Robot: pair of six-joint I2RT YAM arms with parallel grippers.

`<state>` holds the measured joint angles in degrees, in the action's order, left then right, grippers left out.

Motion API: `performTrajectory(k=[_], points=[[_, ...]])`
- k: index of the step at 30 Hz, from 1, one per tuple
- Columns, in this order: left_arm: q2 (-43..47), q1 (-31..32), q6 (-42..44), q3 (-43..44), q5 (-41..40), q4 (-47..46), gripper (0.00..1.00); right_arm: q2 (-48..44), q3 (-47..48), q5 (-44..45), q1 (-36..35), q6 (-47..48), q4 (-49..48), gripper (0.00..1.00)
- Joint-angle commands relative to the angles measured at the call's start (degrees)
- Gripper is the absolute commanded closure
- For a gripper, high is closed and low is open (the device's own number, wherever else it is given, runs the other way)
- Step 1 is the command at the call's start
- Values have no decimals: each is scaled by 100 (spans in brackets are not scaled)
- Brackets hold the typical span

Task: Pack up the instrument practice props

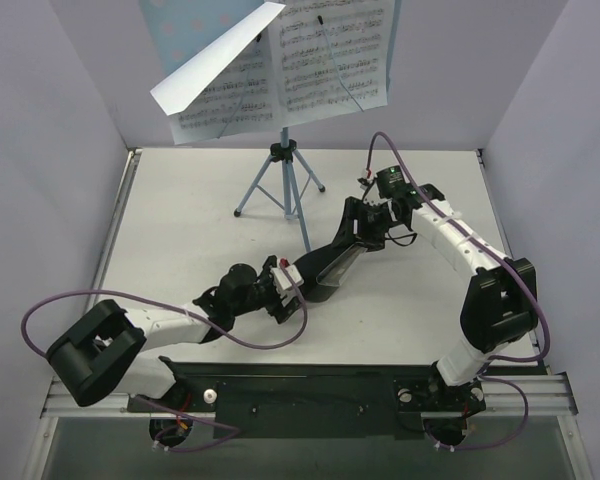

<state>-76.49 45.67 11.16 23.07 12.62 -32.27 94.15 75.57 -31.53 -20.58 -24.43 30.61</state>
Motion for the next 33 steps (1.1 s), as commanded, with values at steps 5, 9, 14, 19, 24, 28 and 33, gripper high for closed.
performTrajectory(k=[5,9,14,19,24,28,33], points=[[-358,73,167,373,-13,-535,12,-143,-165,-125,63,-45,156,100],[-402,65,316,461,-365,-499,12,-134,-157,-169,71,-45,138,100],[-446,65,413,523,-297,-499,12,-99,-165,-240,63,-71,129,100],[-499,65,273,549,275,-420,16,-90,-130,-257,80,-80,121,100],[-516,82,308,567,364,-447,21,-98,-157,-266,80,-71,112,100],[-534,74,422,585,311,-464,28,-116,-201,-266,80,-89,103,100],[-499,82,466,593,162,-403,38,-160,-174,-179,72,-80,112,100]])
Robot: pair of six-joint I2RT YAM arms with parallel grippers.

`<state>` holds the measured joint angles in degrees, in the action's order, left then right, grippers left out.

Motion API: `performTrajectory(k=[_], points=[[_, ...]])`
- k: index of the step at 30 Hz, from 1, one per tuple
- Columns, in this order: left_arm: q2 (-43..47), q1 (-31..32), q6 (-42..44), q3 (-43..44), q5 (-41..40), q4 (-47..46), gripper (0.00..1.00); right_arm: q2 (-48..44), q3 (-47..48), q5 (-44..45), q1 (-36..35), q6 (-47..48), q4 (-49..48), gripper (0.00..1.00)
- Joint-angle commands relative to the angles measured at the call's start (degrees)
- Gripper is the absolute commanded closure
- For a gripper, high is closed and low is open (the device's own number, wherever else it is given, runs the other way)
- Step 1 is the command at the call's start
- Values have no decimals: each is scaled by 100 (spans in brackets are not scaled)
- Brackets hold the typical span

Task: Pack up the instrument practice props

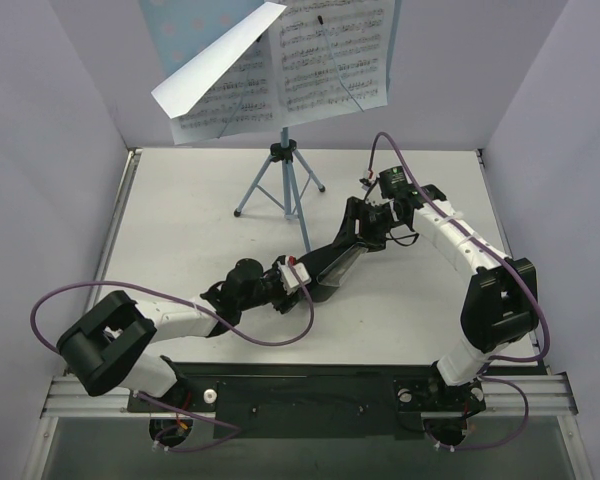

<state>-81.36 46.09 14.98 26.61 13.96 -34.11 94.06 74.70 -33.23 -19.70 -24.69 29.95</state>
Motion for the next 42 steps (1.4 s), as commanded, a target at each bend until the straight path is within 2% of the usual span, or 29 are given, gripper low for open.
performTrajectory(k=[1,6,10,13,19,25,33,38,42], points=[[-3,32,92,231,37,-193,39,-151,-69,10,-7,-45,186,100],[251,23,-13,213,90,-123,20,-195,71,211,28,60,282,100],[743,-82,-39,388,2,579,15,-309,282,510,115,315,520,100],[1183,-327,-66,477,19,1255,14,-485,361,765,256,648,792,100],[1983,-644,-127,433,-112,1995,14,-1012,397,1405,704,1623,1425,100],[2054,-1013,-241,284,-7,1777,15,-1355,379,2004,1739,2599,2101,100],[1931,-1163,-329,160,212,1301,15,-856,1072,2479,2997,4479,3226,100],[2054,-1163,-312,178,301,1521,16,-372,1634,2848,3744,4938,3789,100],[2168,-1198,-242,178,301,1749,16,6,1820,3112,4079,5035,3851,100]])
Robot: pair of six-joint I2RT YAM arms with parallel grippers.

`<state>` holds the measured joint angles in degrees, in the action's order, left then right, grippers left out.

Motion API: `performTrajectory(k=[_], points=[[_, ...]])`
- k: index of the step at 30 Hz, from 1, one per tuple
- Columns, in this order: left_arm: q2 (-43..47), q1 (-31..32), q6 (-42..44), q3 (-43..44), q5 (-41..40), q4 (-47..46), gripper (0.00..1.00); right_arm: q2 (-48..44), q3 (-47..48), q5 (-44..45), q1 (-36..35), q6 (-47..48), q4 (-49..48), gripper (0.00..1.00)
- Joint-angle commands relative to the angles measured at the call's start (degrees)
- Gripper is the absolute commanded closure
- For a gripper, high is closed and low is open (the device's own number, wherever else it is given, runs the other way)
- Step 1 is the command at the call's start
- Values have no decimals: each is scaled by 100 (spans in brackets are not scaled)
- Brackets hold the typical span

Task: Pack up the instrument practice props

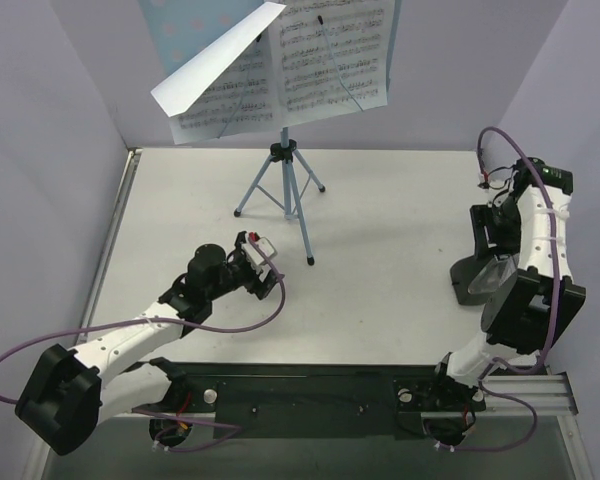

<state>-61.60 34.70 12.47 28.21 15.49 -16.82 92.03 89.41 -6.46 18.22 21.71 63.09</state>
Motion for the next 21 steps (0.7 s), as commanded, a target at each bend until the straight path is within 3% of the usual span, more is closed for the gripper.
performTrajectory(k=[1,5,6,7,8,9,10,13,21], points=[[210,-60,19,18,148,47,16,262,376,496,305,378,538,100],[263,-68,1,1,183,91,16,561,411,505,358,246,511,97],[280,-60,1,1,183,91,16,684,402,505,358,193,511,80],[280,-68,1,-8,192,100,16,720,402,497,358,167,511,56],[298,-68,10,-8,209,109,16,755,411,496,358,175,511,42],[324,-60,10,9,209,143,15,746,428,514,349,175,494,12],[333,-60,10,18,192,161,15,651,481,540,349,175,424,0],[395,-42,19,79,113,354,15,439,770,532,349,158,379,0],[430,-77,238,361,-37,838,15,-351,974,-461,165,228,20,0]])
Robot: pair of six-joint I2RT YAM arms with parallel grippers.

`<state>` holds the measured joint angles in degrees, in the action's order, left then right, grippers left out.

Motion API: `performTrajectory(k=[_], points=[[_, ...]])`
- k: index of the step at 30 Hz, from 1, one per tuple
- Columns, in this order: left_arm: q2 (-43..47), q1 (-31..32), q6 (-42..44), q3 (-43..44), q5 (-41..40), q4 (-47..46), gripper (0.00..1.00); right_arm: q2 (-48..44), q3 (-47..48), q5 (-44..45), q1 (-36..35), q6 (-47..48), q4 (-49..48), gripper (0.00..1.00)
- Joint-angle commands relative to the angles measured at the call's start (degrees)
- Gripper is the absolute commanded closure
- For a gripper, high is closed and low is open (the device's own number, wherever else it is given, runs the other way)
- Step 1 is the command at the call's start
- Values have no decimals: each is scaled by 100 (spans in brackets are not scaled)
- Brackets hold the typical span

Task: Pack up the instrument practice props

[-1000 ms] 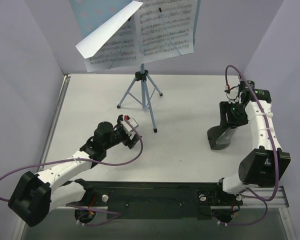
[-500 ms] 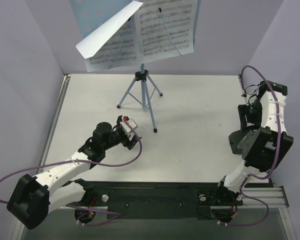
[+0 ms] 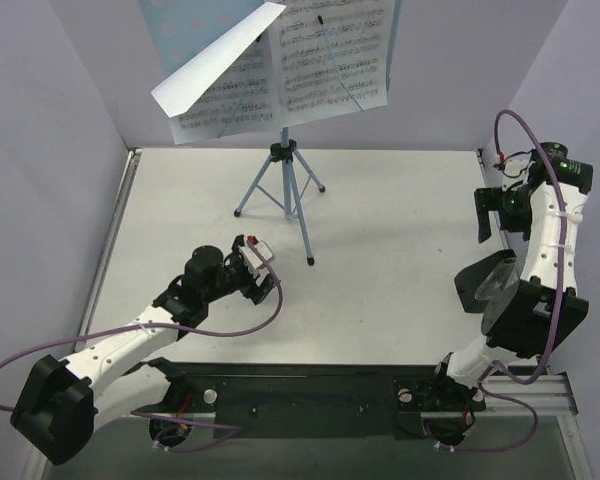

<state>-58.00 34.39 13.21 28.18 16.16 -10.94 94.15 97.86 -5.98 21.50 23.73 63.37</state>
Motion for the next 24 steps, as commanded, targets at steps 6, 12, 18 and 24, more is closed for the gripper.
performTrajectory(k=[6,12,18,24], points=[[200,-143,856,750,10,918,16,-1144,-583,-1510,-593,26,-1212,0],[219,-293,1360,1697,-192,2287,15,-1214,-611,-2450,-1174,-1217,-2784,5],[95,-415,1324,2534,9,3423,19,-1591,-979,-2856,-1832,-1450,-3638,11],[605,-442,1254,2474,685,3152,20,-2401,-1866,-3446,-2675,-624,-3859,12]])
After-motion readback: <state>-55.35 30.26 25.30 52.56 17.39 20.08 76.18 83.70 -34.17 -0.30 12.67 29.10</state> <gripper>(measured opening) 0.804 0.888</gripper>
